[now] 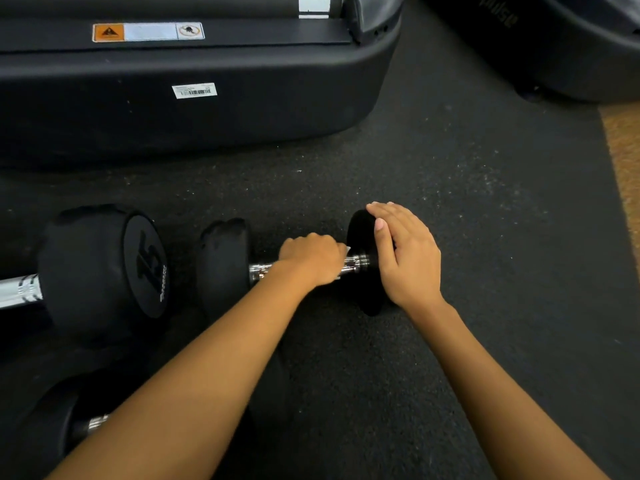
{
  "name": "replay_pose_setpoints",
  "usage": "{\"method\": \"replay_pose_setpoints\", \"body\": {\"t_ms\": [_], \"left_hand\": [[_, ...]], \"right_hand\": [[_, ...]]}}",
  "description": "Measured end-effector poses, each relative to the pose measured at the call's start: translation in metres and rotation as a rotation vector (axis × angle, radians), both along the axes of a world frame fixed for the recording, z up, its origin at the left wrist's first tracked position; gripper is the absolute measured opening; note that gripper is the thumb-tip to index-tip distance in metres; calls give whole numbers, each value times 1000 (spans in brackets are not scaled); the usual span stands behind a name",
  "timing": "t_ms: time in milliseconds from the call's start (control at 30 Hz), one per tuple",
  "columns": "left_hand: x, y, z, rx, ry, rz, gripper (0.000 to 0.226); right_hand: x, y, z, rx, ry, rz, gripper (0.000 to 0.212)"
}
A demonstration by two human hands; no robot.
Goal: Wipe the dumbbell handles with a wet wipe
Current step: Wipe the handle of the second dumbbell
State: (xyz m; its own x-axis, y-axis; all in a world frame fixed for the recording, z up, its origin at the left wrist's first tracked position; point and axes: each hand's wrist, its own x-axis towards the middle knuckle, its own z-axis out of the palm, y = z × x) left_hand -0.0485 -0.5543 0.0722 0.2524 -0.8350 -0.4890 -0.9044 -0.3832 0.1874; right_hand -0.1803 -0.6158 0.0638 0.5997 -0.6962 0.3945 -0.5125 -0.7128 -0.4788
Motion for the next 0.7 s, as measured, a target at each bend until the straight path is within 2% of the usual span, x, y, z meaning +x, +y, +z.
{"method": "replay_pose_setpoints", "body": {"t_ms": [200,400,467,700], "left_hand": [[-23,6,6,-222,67,-36,31],[1,7,0,-50,-43,-54,30],[-12,3,3,-67,-52,-45,30],[-19,23,-15,-423,-12,-28,33]], "right_hand": [[-2,-1,-1,-6,5,0,42],[0,0,0,-6,3,-2,43],[0,0,-1,-10,7,-6,42],[-2,0,-1,-4,4,-4,43]]}}
